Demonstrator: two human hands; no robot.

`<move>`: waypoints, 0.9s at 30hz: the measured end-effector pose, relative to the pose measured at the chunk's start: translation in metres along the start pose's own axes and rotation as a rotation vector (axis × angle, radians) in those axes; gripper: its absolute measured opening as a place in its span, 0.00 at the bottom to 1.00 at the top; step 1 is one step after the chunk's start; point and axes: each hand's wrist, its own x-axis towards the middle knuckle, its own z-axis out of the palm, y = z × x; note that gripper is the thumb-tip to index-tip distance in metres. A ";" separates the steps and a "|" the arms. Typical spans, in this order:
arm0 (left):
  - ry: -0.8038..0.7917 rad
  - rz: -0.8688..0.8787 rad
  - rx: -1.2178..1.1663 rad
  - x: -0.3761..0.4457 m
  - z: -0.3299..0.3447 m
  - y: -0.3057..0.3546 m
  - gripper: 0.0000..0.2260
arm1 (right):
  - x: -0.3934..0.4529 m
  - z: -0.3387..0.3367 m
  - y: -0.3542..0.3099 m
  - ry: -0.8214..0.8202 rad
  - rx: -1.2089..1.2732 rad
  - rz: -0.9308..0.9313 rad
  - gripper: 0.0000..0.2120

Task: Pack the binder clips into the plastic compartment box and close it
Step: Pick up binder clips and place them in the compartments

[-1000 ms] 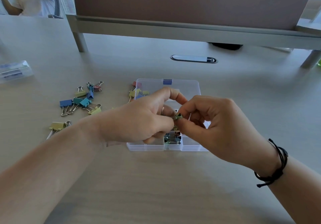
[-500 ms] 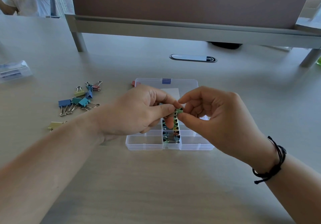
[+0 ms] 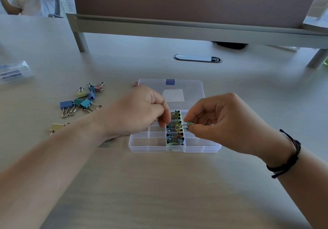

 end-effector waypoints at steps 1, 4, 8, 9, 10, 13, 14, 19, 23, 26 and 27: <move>-0.009 0.023 0.065 -0.001 0.001 0.000 0.16 | 0.000 0.000 0.000 -0.019 0.009 0.017 0.08; -0.093 0.080 0.221 -0.004 0.004 0.000 0.09 | 0.001 -0.002 0.000 -0.056 0.017 0.061 0.07; -0.184 0.120 0.277 -0.008 0.005 -0.003 0.03 | 0.002 -0.005 -0.002 -0.078 0.053 0.112 0.06; -0.178 0.128 0.286 -0.008 0.005 -0.004 0.03 | 0.003 -0.005 -0.001 -0.081 0.056 0.115 0.06; -0.169 0.130 0.289 -0.008 0.005 -0.004 0.03 | 0.003 -0.005 -0.002 -0.082 0.055 0.117 0.06; -0.146 0.115 0.265 -0.008 0.006 -0.004 0.04 | 0.002 -0.005 -0.001 -0.094 0.040 0.116 0.06; -0.140 0.111 0.263 -0.008 0.007 -0.004 0.04 | 0.002 -0.005 -0.001 -0.103 0.030 0.115 0.06; -0.127 0.094 0.264 -0.006 0.010 -0.003 0.04 | 0.001 -0.006 -0.002 -0.151 -0.029 0.083 0.05; -0.136 0.084 0.241 -0.006 0.010 -0.004 0.04 | 0.000 -0.007 -0.002 -0.157 -0.028 0.071 0.05; -0.145 0.086 0.238 -0.006 0.010 -0.004 0.02 | 0.000 -0.007 0.000 -0.155 -0.014 0.064 0.05; -0.147 0.086 0.245 -0.006 0.010 -0.005 0.02 | 0.000 -0.007 0.000 -0.154 -0.009 0.059 0.05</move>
